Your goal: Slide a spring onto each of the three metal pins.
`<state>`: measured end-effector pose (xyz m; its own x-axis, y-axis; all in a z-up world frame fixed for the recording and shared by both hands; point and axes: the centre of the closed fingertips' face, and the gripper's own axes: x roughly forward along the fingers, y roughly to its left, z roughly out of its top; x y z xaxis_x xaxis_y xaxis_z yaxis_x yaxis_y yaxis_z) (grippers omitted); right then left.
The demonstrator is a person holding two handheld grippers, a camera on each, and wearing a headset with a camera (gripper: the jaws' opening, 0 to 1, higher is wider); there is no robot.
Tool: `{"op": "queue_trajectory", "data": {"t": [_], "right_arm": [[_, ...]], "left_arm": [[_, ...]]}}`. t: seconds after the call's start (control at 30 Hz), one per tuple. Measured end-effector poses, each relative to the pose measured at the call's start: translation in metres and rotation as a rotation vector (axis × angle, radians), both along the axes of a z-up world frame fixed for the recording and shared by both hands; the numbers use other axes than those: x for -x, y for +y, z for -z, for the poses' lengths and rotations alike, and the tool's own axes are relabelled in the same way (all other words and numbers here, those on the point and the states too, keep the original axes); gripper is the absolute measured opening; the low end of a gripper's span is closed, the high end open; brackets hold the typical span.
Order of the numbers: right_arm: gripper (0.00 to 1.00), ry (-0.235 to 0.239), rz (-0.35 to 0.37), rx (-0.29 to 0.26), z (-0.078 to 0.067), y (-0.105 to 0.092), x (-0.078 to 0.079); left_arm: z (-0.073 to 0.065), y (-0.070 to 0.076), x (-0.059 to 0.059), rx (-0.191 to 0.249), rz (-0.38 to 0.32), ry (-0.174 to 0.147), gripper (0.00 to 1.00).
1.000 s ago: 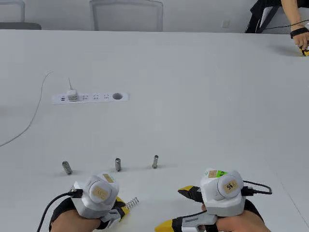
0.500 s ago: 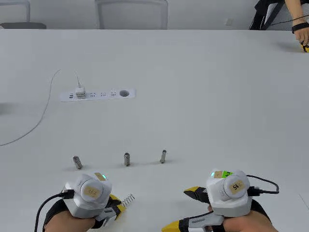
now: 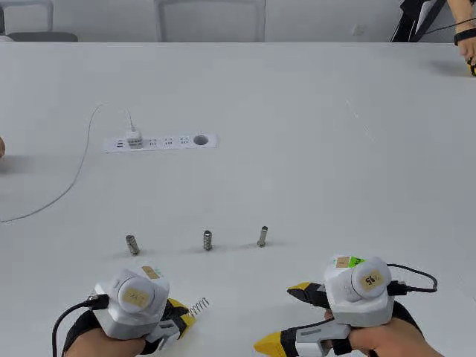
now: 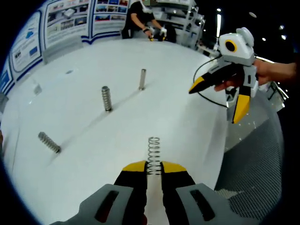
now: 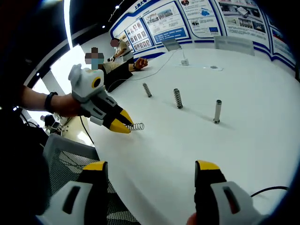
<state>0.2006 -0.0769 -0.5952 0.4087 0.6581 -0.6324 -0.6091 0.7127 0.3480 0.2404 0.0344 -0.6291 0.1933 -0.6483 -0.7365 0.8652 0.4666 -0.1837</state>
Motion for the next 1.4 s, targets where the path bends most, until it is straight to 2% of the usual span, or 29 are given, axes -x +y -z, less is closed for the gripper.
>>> {"op": "queue_trajectory", "data": {"t": [0.07, 0.4, 0.63, 0.73, 0.87, 1.03, 1.17, 1.4], "right_arm": [[0.76, 0.0, -0.002, -0.006, -0.001, 0.003, -0.001], [0.72, 0.003, -0.05, -0.024, -0.004, 0.02, -0.005], [0.67, -0.004, -0.068, -0.052, -0.012, 0.028, -0.012], [0.65, -0.01, -0.08, -0.063, -0.015, 0.031, -0.016], [0.62, -0.022, -0.103, -0.068, -0.02, 0.035, -0.019], [0.57, -0.02, -0.11, -0.109, -0.027, 0.042, -0.022], [0.55, -0.019, -0.123, -0.113, -0.029, 0.044, -0.025], [0.49, -0.018, -0.124, -0.152, -0.037, 0.048, -0.029]], "left_arm": [[-0.001, 0.001, 0.002, 0.009, 0.0, 0.004, 0.1], [-0.014, 0.007, 0.007, 0.022, 0.003, -0.016, 0.1], [-0.028, 0.006, 0.009, 0.026, 0.028, -0.044, 0.1], [-0.037, 0.005, 0.005, 0.029, 0.042, -0.068, 0.1], [-0.049, 0.0, 0.003, 0.047, 0.055, -0.081, 0.1], [-0.058, -0.004, 0.003, 0.049, 0.082, -0.108, 0.1], [-0.064, -0.008, 0.006, 0.05, 0.111, -0.118, 0.1], [-0.068, -0.017, 0.014, 0.05, 0.163, -0.134, 0.1]]}}
